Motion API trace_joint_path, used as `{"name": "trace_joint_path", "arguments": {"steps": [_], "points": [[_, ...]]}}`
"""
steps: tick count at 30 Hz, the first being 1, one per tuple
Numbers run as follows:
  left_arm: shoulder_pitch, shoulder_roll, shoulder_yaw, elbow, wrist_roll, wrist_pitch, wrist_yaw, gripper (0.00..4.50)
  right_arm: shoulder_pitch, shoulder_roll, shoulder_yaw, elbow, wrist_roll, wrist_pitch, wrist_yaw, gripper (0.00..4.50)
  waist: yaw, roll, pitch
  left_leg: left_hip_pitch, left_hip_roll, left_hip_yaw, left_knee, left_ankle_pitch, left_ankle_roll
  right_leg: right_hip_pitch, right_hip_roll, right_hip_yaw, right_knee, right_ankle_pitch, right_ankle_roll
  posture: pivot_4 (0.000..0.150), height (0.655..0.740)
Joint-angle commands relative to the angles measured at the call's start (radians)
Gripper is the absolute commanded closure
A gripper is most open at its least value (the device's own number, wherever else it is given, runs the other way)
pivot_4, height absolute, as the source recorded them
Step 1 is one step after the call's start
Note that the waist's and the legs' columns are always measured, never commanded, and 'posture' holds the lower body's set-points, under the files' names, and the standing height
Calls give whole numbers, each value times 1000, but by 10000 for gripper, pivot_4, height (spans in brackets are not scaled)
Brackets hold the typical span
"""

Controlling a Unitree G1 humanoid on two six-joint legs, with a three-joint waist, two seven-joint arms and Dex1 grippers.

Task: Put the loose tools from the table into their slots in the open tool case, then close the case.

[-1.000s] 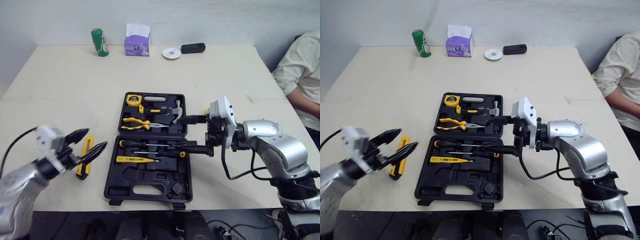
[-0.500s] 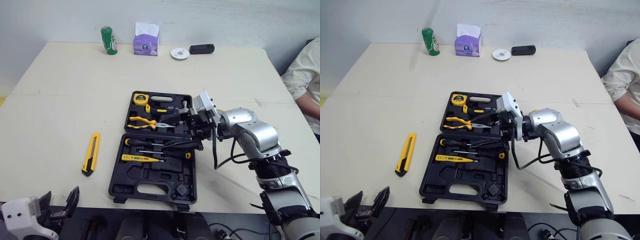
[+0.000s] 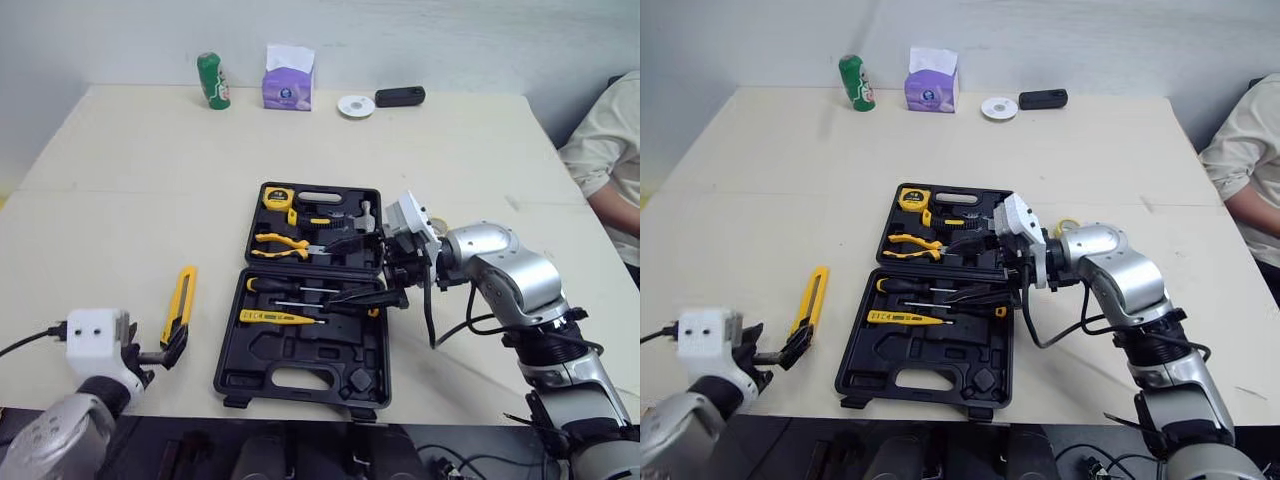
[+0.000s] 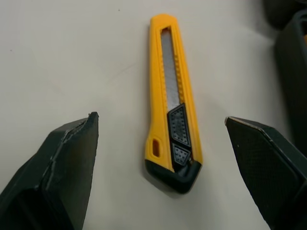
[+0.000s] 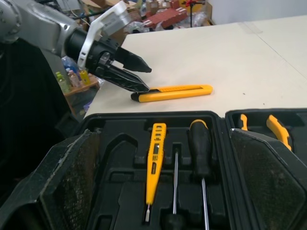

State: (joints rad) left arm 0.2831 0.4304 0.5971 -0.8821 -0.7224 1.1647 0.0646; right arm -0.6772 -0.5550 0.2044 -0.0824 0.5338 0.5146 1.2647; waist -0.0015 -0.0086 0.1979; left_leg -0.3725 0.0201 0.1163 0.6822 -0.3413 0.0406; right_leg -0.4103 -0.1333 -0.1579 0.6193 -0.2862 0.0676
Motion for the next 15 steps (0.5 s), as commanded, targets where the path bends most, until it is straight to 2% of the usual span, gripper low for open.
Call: {"name": "trace_joint_path", "arguments": {"steps": [1, 7, 8, 10, 14, 15], "points": [[-85, 13, -23, 43, 6, 100, 39, 399, 20, -18, -40, -68, 5, 3, -28, 0, 0, 0, 0, 0, 0, 0, 0, 0, 0, 0, 0, 0, 1, 0, 0, 1500, 7316], [-175, 31, -104, 114, 65, 184, 41, 399, 66, -29, -57, -122, 12, 14, -74, 0, 2, 0, 0, 0, 0, 0, 0, 2, -3, 0, 1, 0, 1, 0, 0, 1500, 7316], [-182, 30, -113, 121, 75, 190, 41, 4466, 74, -32, -58, -133, 13, 15, -80, 0, 2, 1, 0, 0, 0, 0, 0, 2, -3, 0, 1, 0, 1, 0, 0, 1500, 7316], [-189, 34, -133, 128, 90, 183, 24, 9083, 84, -39, -62, -149, 14, 17, -90, 0, 4, 1, 0, 1, 0, 0, 0, 2, -3, 0, 1, 0, 0, 0, 0, 1500, 7316], [-212, 30, -145, 151, 104, 168, -11, 27425, 91, -49, -68, -164, 15, 21, -106, 0, 7, 1, 0, 1, 0, 0, 0, 1, -5, 0, 0, 1, 0, 0, 0, 1500, 7316], [-225, 33, -137, 162, 108, 162, -20, 30550, 93, -52, -70, -167, 14, 20, -109, 0, 9, 1, 0, 1, 0, 0, 0, 1, -6, 0, 0, 1, 0, 0, 0, 1500, 7316]]}}
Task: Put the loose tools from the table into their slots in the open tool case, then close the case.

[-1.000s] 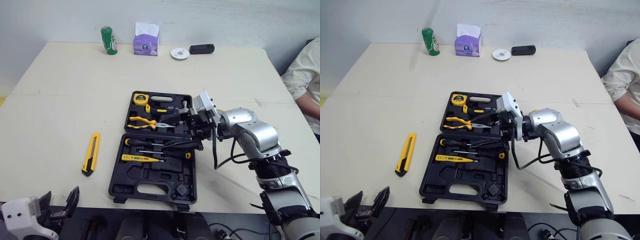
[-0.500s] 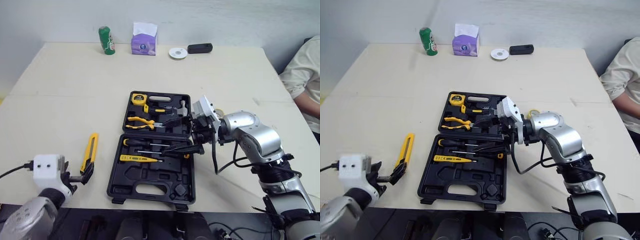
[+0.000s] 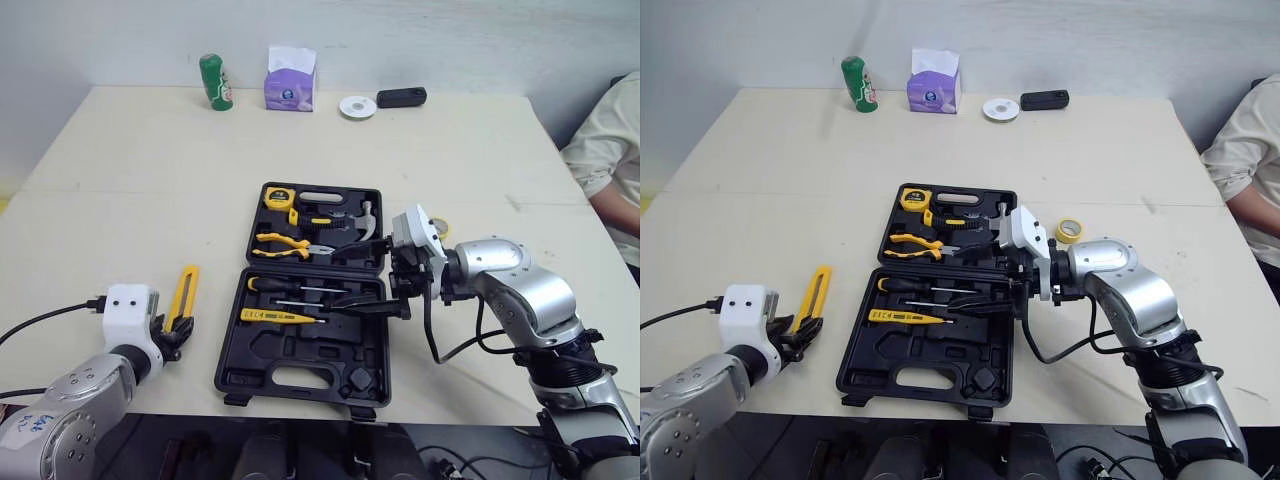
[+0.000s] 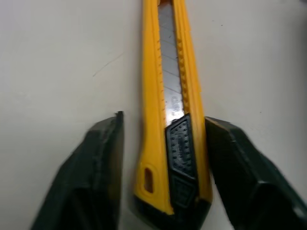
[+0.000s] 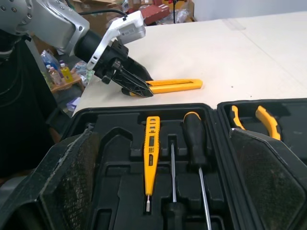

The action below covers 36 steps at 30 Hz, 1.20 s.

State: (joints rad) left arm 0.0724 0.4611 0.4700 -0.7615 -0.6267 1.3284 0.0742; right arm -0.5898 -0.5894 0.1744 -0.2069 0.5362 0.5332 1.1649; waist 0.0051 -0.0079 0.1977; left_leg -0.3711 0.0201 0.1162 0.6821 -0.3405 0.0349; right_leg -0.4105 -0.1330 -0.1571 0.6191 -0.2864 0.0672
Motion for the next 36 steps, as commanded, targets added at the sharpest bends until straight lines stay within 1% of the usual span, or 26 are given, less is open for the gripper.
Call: {"name": "trace_joint_path", "arguments": {"steps": [1, 4, 6, 7, 9, 12, 14, 15, 19, 21, 23, 25, 27, 29, 33, 36], "points": [[-28, 6, 0, 53, 16, -4, -38, 31121, 7, -21, -42, -45, 11, 2, -12, 0, 5, 1, 0, 0, 0, 0, 0, 0, 0, 0, 0, 0, 0, 0, 0, 1500, 7316], [-68, 54, 43, 98, 32, -40, -81, 31121, 14, -34, -52, -55, 14, 8, -17, 0, 12, 1, 0, 0, 0, 0, 0, 0, 0, 0, 0, 0, 0, 0, 0, 1500, 7316], [-95, 113, 55, 130, 44, -85, -128, 31121, 24, -50, -62, -67, 23, 23, -16, 0, 15, 0, 0, -1, 0, 0, 0, 1, 1, -2, 0, 0, 1, 0, -1, 1500, 7316], [-113, 153, 52, 137, 33, -108, -175, 31122, 43, -71, -75, -91, 39, 41, -9, 0, 16, 0, 0, -1, 0, 0, 0, 1, 1, -2, 0, 0, 1, -1, -1, 1500, 7316], [-139, 210, 44, 135, -3, -128, -255, 31122, 79, -104, -97, -131, 69, 67, -1, 0, 18, 0, 0, -2, 1, 0, 0, 1, 0, -3, 1, -1, 0, -1, -2, 1500, 7316], [-159, 290, 14, 97, -102, -166, -440, 31122, 143, -153, -139, -198, 117, 118, -9, 0, 20, 0, 1, -3, 0, 0, -1, 0, 1, -3, 0, -1, -1, -1, -2, 1500, 7316], [-156, 325, -6, 85, -132, -198, -520, 31122, 174, -176, -156, -228, 137, 142, -18, 0, 18, 1, 1, -3, 0, 0, -1, -1, 1, -3, 0, 0, -3, -1, -2, 1500, 7316], [-160, 348, -30, 85, -138, -218, -562, 31122, 195, -194, -166, -244, 150, 163, -19, 0, 18, 1, 1, -3, 0, 0, -1, -1, 1, -3, 0, -1, -4, -1, -2, 1500, 7316], [-209, 492, -215, 101, -126, -321, -807, 31122, 292, -249, -202, -301, 151, 187, -47, 0, 19, 2, 2, -3, 1, 0, -2, 0, 1, -3, 1, -1, -5, -1, -2, 1500, 7316], [-260, 556, -308, 113, -112, -368, -918, 31122, 332, -263, -218, -326, 142, 187, -71, 0, 19, 3, 2, -3, 1, 1, -2, 0, 0, -3, 2, -1, -5, -1, -2, 1500, 7316], [-329, 597, -405, 134, -85, -399, -995, 31122, 384, -280, -235, -356, 134, 183, -87, 0, 20, 3, 3, -3, 1, 1, -2, -1, -1, -3, 2, -1, -5, -1, -2, 1500, 7316], [-386, 614, -485, 159, -49, -416, -1033, 31122, 425, -293, -247, -378, 130, 177, -100, 0, 19, 4, 3, -3, 1, 1, -2, 0, -1, -3, 2, -1, -5, -1, -2, 1500, 7316], [-456, 609, -578, 193, 10, -424, -1045, 31122, 467, -296, -268, -405, 138, 184, -122, 0, 20, 4, 3, -3, 2, 1, -3, 0, 0, -3, 3, 0, -5, -1, -2, 1500, 7316], [-520, 607, -667, 215, 42, -418, -1094, 31122, 511, -294, -294, -436, 156, 197, -148, 0, 22, 4, 3, -3, 2, 1, -3, 0, 0, -3, 3, -1, -5, -1, -2, 1500, 7316], [-614, 594, -795, 257, 124, -478, -1192, 31122, 598, -309, -330, -485, 163, 205, -172, 0, 23, 4, 3, -4, 1, 2, -2, 1, 1, -3, 4, -1, -5, -1, -1, 1500, 7316], [-654, 570, -848, 300, 187, -533, -1227, 31122, 648, -307, -362, -513, 171, 208, -197, 0, 23, 4, 3, -4, 1, 2, -2, 2, 3, -2, 4, -1, -6, 0, 0, 1500, 7316]]}}
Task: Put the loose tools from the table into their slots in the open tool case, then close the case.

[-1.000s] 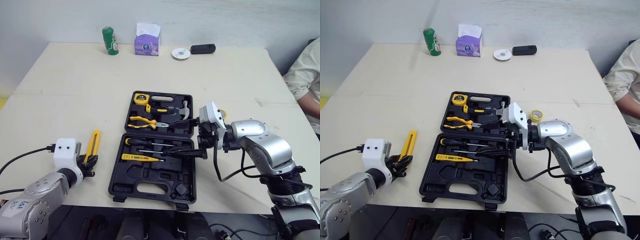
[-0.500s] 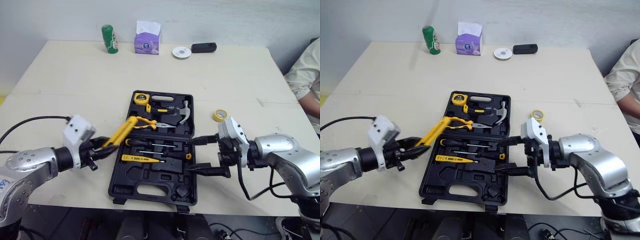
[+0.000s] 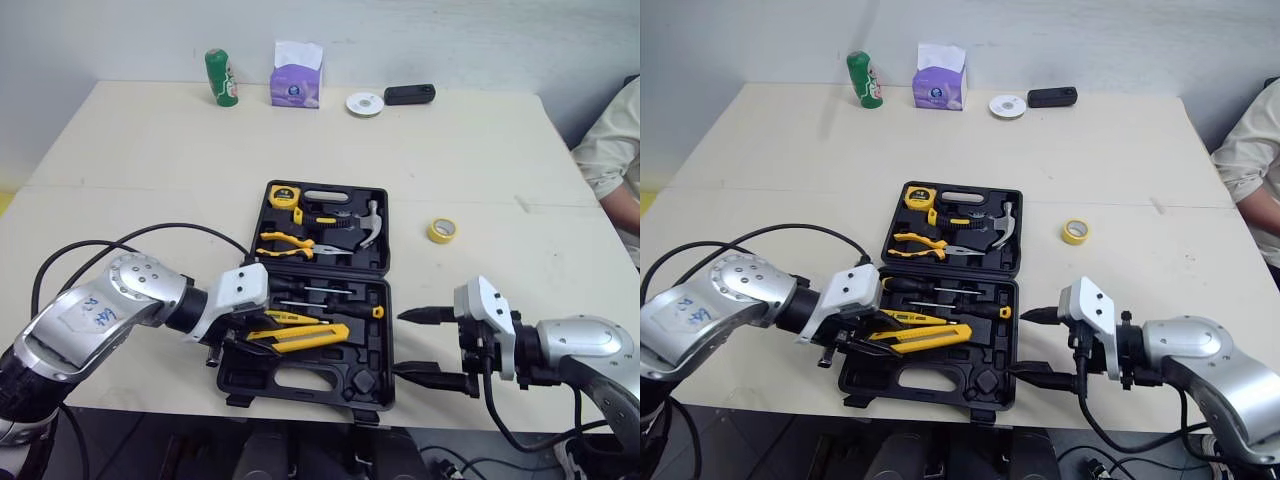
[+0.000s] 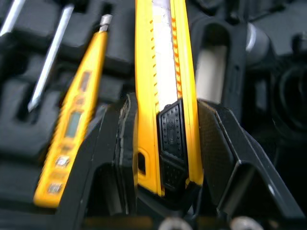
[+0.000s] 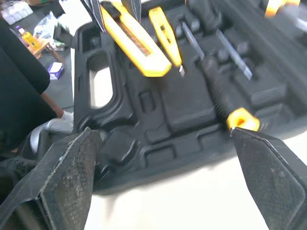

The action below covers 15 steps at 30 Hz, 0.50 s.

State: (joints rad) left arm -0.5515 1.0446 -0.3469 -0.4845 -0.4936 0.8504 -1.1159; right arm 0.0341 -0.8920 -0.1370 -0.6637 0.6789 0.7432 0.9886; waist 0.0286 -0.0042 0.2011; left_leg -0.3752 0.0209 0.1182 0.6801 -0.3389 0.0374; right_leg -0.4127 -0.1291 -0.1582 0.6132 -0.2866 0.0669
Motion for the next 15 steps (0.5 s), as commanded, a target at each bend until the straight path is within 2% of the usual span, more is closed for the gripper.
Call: {"name": "trace_joint_path", "arguments": {"steps": [1, 7, 15], "points": [[-39, -22, -45, 39, 76, -73, -44, 31122, 38, -1, -62, -66, 31, -2, -33, 0, -2, 0, 0, 0, 0, 0, 0, 0, 0, 0, 0, 0, 0, 0, 0, 1500, 7316], [-68, -44, -106, 102, 162, -173, -143, 31122, 98, 5, -82, -105, 36, -12, -79, 0, -1, 0, 0, 0, 0, 0, 1, 0, 0, 0, 1, 0, 0, 0, 0, 1500, 7316], [-62, -119, -142, 169, 257, -235, -167, 31122, 101, 5, -87, -103, 33, -26, -102, 0, -1, -1, 0, 1, 0, 0, 1, 1, 2, 1, 0, 0, 0, 0, 1, 1500, 7316]]}}
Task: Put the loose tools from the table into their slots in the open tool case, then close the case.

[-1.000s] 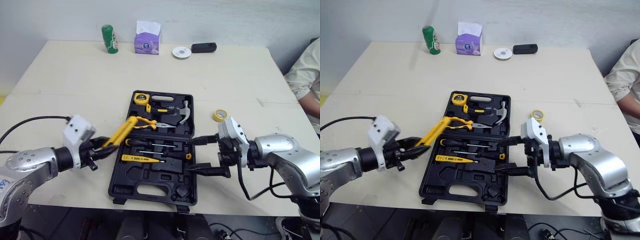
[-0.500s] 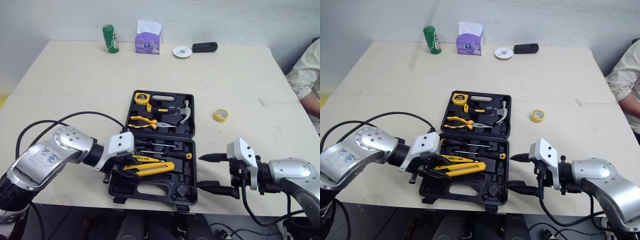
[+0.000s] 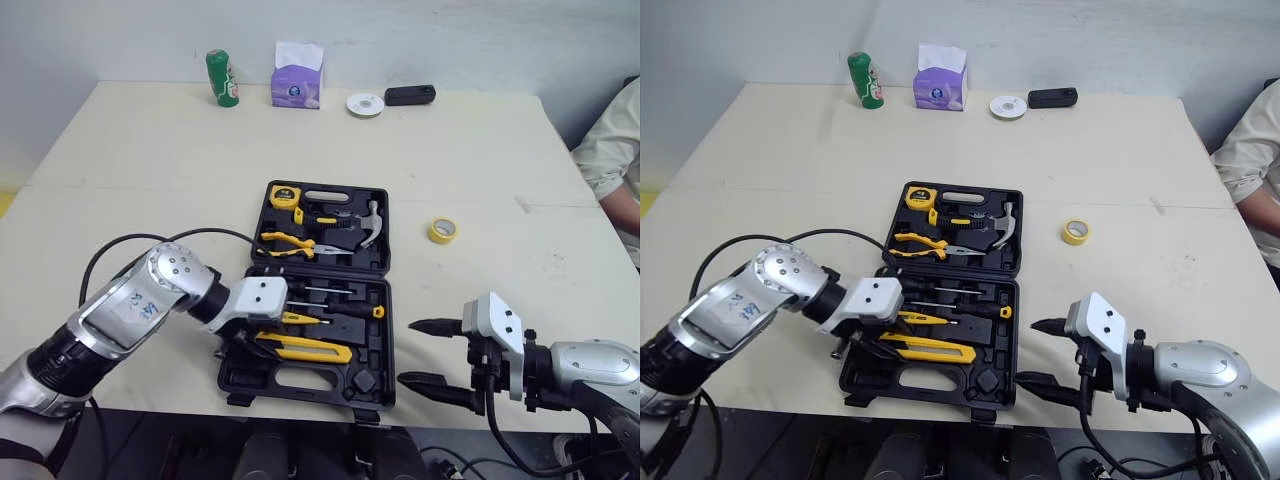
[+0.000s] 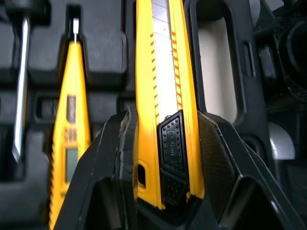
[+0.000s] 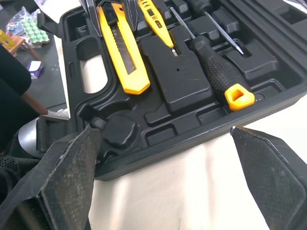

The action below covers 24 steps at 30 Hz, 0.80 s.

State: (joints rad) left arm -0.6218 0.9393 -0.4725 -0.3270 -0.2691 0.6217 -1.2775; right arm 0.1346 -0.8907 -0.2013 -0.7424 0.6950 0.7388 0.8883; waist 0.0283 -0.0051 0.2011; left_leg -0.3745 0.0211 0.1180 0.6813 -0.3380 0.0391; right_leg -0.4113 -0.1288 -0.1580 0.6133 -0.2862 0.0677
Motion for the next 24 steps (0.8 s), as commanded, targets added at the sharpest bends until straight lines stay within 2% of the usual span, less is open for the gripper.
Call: {"name": "trace_joint_path", "arguments": {"steps": [1, 7, 9, 11, 12, 14, 15, 20, 23, 24], "points": [[10, -20, -13, 13, 38, -6, -3, 31122, 1, 2, -23, -23, 16, -23, -1, 0, 0, 0, 0, 0, 0, 0, 0, 0, 0, 0, 0, 0, 0, 0, 0, 1500, 7316], [13, -35, 5, -5, 33, 22, -12, 31122, -41, 14, -4, 14, -21, -63, -22, 0, -1, 0, 0, 1, 0, 0, 1, 0, 0, 1, 0, 0, 1, 0, 0, 1500, 7316], [18, -22, 16, -26, 8, 38, -38, 20972, -45, 13, -4, 19, -20, -67, -20, 0, -2, 0, 0, 1, 0, 0, 1, 0, 0, 1, 0, 0, 1, 0, 0, 1500, 7316], [18, -15, 25, -33, 21, 24, -36, 14013, -51, 8, 0, 25, -21, -68, -14, 0, -4, 0, 0, 1, 0, 0, 1, 0, 0, 1, 0, 0, 3, 0, 0, 1500, 7316], [18, -12, 29, -34, 30, 16, -31, 8671, -53, 5, 2, 26, -21, -68, -11, 0, -4, 0, 0, 1, 0, 0, 1, 0, 0, 1, 0, 0, 5, 0, 0, 1500, 7316], [20, 3, 72, -46, 9, 21, -36, 1440, -61, 4, 0, 18, -1, -60, -4, 0, -3, 0, 0, 1, 0, 0, 1, 0, 1, 1, 0, 0, 5, 0, 0, 1500, 7316], [25, 1, 98, -49, -7, 7, -37, 620, -65, 5, -4, 12, 15, -56, 0, 0, -3, 0, 0, 1, 0, 0, 1, 1, 1, 1, 0, 0, 5, 0, 0, 1500, 7316], [85, -107, 232, -31, -95, -82, 22, 620, -82, 7, -10, 6, 51, -46, -1, 0, -2, 0, 0, 1, 0, -1, 2, 1, 1, 1, -1, 0, 5, 0, 0, 1500, 7316], [162, -189, 310, 1, -159, -173, 23, 8893, -92, 4, -1, 2, 66, -39, -6, 0, -4, 0, 0, 1, -1, -1, 2, 1, 1, 2, -1, 0, 6, 0, 1, 1500, 7316], [197, -205, 322, 20, -161, -218, 14, 13502, -92, 2, -2, -2, 76, -36, -4, 0, -4, 0, 0, 1, 0, -1, 2, 1, 1, 2, -1, 0, 6, 0, 1, 1500, 7316]]}}
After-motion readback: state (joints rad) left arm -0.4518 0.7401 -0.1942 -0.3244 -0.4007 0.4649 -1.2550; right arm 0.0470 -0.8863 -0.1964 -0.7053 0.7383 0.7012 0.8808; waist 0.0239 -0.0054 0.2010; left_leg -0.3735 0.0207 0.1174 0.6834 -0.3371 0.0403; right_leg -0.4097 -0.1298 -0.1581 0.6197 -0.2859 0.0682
